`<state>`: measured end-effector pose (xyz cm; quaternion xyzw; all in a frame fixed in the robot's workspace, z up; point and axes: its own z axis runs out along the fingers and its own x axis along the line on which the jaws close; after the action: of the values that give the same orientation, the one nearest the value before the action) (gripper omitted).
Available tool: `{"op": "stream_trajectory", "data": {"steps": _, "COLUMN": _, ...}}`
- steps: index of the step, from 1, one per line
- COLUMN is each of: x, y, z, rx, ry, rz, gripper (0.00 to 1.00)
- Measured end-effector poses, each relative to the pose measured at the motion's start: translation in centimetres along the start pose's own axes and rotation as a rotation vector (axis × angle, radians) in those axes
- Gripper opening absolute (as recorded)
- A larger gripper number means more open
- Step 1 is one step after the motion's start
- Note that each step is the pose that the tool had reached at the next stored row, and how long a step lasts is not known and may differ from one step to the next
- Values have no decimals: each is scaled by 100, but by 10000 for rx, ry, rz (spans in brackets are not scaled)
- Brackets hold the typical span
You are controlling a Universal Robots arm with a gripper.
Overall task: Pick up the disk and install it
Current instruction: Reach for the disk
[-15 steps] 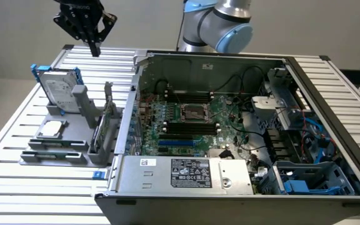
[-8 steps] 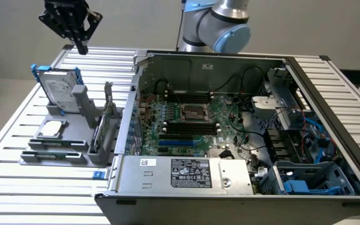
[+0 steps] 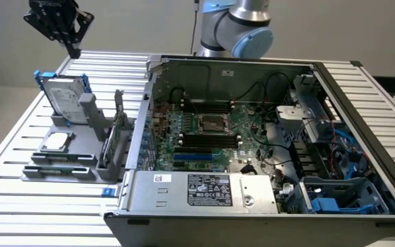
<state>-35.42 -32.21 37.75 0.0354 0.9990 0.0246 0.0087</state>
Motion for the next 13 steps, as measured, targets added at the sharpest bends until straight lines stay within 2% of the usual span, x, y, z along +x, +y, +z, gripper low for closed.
{"op": "stream_trajectory", "data": {"steps": 5, "x": 228, "y": -2, "z": 3, "rx": 6, "ry": 74, "rz": 2, "gripper": 11}}
{"op": "stream_trajectory", "data": {"steps": 7, "x": 318, "y": -6, "z": 6, "rx": 10, "ry": 134, "rz": 7, "gripper": 11}}
{"op": "stream_trajectory", "data": {"steps": 10, "x": 434, "y": -14, "z": 10, "rx": 22, "ry": 298, "rz": 14, "gripper": 11}}
{"op": "stream_trajectory", "data": {"steps": 13, "x": 485, "y": -17, "z": 14, "rx": 64, "ry": 467, "rz": -7, "gripper": 11}}
